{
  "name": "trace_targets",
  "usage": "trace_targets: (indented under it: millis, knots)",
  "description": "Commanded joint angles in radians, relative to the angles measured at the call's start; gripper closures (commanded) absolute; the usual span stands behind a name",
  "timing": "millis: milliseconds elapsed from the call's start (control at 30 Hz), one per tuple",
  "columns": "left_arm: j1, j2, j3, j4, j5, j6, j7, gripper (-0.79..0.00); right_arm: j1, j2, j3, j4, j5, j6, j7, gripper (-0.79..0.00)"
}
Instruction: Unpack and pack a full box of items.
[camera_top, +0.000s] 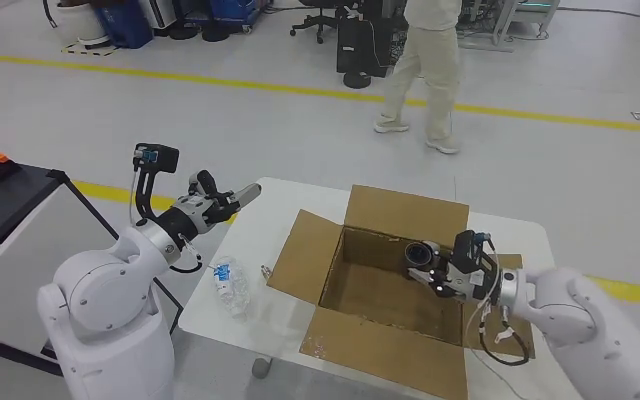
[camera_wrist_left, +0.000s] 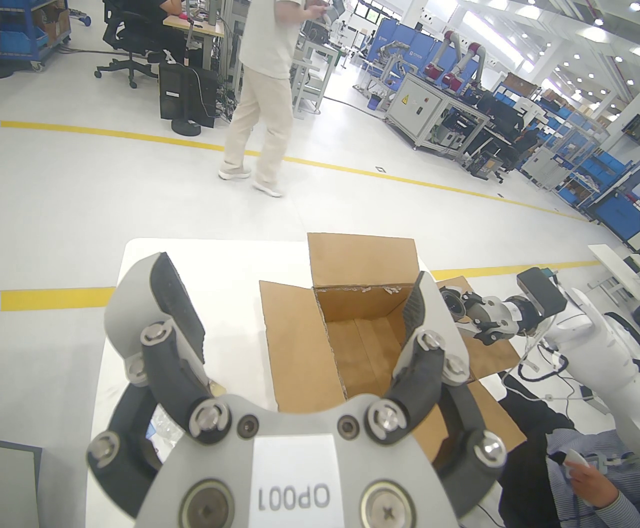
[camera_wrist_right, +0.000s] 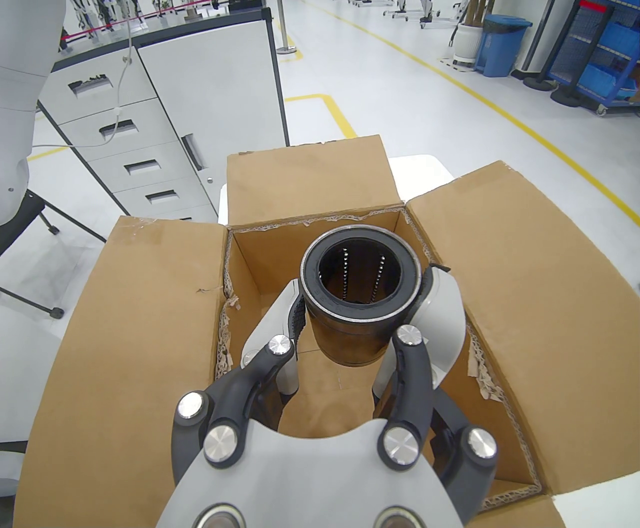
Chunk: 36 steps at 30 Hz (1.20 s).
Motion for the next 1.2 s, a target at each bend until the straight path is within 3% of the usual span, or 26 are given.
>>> trace_targets:
  millis: [0, 233, 733, 1167]
  knots:
    - [0.000, 0.000, 0.000, 0.000, 0.000, 0.000, 0.000, -0.785, 0.022, -0.007, -0.029, 0.010, 0.002, -0.007, 0.000, 0.000]
    - [0.000, 0.000, 0.000, 0.000, 0.000, 0.000, 0.000, -0.785, 0.127, -0.044, -0.144, 0.106, -0.061, -0.058, -0.058, 0.000]
    - [0.000, 0.000, 0.000, 0.000, 0.000, 0.000, 0.000, -0.785, 0.317, -0.142, -0.358, 0.307, -0.396, -0.094, -0.280, 0.000]
    - [0.000, 0.000, 0.000, 0.000, 0.000, 0.000, 0.000, -0.785, 0.403, -0.212, -0.487, 0.436, -0.440, -0.027, -0.238, 0.000]
